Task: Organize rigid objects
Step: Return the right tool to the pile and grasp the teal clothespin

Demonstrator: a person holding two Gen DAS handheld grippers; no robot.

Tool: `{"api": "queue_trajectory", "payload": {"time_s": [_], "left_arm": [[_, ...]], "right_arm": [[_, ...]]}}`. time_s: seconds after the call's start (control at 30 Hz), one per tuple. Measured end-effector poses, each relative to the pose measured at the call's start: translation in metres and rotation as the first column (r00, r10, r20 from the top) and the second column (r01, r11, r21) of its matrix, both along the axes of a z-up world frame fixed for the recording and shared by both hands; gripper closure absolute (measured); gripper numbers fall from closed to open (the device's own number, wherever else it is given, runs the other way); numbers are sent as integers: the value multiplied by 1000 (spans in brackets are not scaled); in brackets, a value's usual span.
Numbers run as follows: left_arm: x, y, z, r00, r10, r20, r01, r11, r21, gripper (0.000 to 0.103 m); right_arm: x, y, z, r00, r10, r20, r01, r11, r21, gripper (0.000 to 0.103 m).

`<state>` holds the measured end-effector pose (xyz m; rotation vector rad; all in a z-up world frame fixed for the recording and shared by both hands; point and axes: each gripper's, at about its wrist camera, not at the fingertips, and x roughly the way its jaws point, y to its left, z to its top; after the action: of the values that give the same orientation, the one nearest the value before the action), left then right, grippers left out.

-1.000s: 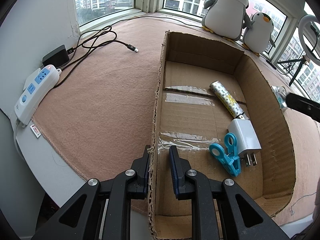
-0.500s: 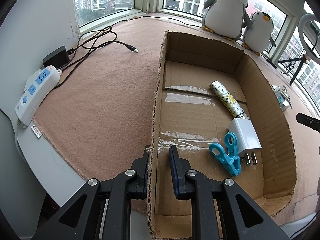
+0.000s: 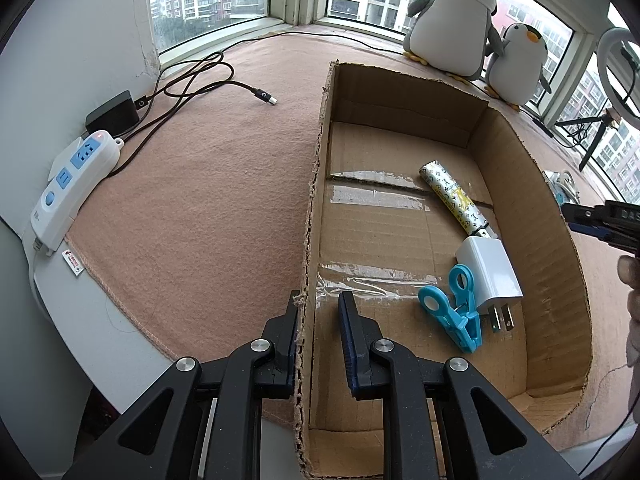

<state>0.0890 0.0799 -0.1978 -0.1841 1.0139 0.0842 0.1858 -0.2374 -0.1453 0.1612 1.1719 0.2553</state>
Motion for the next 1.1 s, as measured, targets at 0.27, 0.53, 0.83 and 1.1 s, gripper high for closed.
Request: {"api": "queue_trajectory", "payload": {"time_s": [0.27,0.53,0.83,1.1], "left_arm": [[0,1,0,1000,-2,0,2,1000,-4,84],[0,1,0,1000,-2,1,2,1000,-5,84],[-1,1,0,1000,-2,1,2,1000,-5,84],[-1,1,0,1000,-2,2,2,1000,-4,84]], "right_arm": [[13,4,-10,999,-23,-27,22,999,-23,78],[15,1,-16,998,-40,-43,38,999,-33,90],[8,-2,-14,998,-39,-44,39,999,-11,92],[-9,-10,-5,999,-29,-37,30,999,21,92]]}}
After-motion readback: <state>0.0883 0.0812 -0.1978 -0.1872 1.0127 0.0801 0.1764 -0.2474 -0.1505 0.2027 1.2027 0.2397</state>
